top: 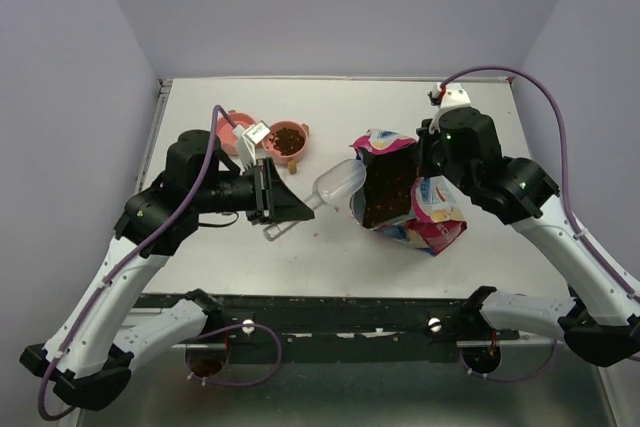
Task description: Serve the pet food
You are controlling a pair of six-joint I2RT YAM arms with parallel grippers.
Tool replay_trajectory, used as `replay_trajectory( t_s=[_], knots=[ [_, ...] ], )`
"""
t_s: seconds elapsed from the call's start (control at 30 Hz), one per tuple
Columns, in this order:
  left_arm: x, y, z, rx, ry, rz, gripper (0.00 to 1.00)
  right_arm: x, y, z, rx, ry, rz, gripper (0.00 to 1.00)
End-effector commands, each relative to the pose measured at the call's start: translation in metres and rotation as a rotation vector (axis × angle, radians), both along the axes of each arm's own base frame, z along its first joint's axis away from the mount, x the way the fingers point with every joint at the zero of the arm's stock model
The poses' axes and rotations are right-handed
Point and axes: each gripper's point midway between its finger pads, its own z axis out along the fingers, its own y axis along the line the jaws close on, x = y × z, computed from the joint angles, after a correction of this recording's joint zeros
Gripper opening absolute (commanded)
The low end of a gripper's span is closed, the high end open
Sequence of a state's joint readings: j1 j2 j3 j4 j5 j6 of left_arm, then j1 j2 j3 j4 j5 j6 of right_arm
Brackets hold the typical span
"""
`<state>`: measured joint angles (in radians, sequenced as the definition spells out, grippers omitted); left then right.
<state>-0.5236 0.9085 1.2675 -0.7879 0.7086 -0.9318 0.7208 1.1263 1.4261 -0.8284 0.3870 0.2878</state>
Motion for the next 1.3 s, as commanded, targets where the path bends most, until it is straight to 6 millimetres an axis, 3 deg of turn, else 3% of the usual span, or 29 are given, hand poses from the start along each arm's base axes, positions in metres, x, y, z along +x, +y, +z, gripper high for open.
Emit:
replay_trajectory(
  t_s=[0.0, 0.2, 0.33, 0.53, 0.7, 1.1, 1.27],
  knots=[
    [-0.018, -0.021, -0.008, 0.011, 0.128, -0.079, 0.00, 0.007, 0.021, 0.041, 0.127, -0.132, 0.066, 0.01],
    [-0.014, -0.041, -0.015, 0.072, 0.180, -0.072, 0.00, 0.005, 0.027, 0.047, 0.111, -0.157, 0.129, 0.01],
    [0.004, -0.057, -0.016, 0.114, 0.197, -0.062, 0.00, 0.002, 0.034, 0.052, 0.147, -0.166, 0.159, 0.01],
    [0.041, -0.084, -0.047, 0.265, 0.356, 0.026, 0.00, -0.002, 0.053, 0.050, 0.202, -0.155, 0.238, 0.00],
    [0.051, -0.097, -0.056, 0.319, 0.428, 0.094, 0.00, -0.002, 0.060, 0.051, 0.206, -0.146, 0.276, 0.01],
    [0.061, -0.105, -0.122, 0.482, 0.712, 0.296, 0.00, -0.013, 0.069, 0.041, 0.254, -0.111, 0.325, 0.01],
    [0.095, -0.126, -0.149, 0.417, 0.686, 0.366, 0.00, -0.016, 0.068, 0.037, 0.280, -0.095, 0.317, 0.01]
  ],
)
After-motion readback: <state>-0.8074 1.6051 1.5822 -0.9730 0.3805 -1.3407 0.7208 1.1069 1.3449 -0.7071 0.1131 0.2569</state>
